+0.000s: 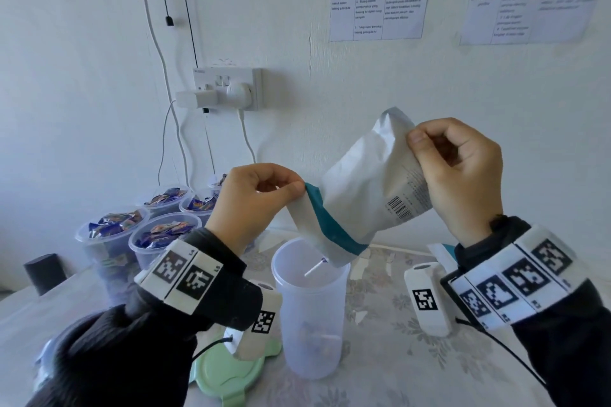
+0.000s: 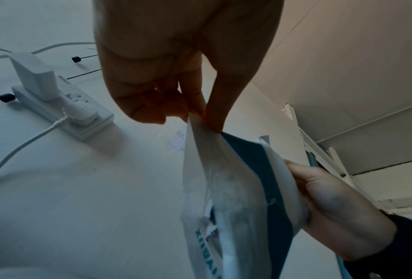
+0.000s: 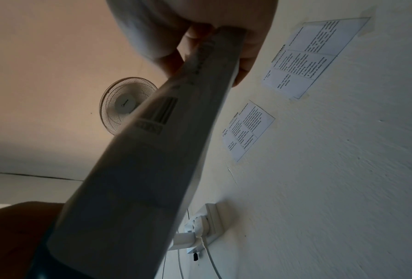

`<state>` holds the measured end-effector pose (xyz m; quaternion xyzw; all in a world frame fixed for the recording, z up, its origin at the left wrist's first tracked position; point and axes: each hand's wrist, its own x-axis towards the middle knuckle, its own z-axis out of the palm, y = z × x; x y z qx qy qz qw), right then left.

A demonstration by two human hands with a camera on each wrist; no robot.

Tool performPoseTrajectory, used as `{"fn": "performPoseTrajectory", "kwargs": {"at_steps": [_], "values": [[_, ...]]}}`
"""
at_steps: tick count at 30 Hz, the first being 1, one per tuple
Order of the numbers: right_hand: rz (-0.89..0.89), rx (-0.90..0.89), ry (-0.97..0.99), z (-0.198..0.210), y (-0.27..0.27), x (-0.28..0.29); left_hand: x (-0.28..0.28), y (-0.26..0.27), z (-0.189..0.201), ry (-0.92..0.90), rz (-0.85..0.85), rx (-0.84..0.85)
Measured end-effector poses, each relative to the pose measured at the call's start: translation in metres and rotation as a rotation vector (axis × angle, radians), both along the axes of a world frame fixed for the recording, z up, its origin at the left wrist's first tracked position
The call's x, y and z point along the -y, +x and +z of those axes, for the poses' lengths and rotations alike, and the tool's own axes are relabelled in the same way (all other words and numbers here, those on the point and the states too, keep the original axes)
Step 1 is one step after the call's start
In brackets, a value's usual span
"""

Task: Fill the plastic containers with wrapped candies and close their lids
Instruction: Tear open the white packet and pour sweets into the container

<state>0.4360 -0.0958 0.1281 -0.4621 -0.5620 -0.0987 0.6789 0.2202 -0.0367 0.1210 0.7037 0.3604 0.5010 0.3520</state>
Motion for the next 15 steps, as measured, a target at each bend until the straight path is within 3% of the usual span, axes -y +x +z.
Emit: {"fn": "performPoseTrajectory", "kwargs": {"at_steps": [15], "values": [[0.024,0.066,0.049,0.007,-0.004,0.001,0.001,0.001,-0.012,0.035,0.028,0.111]]}}
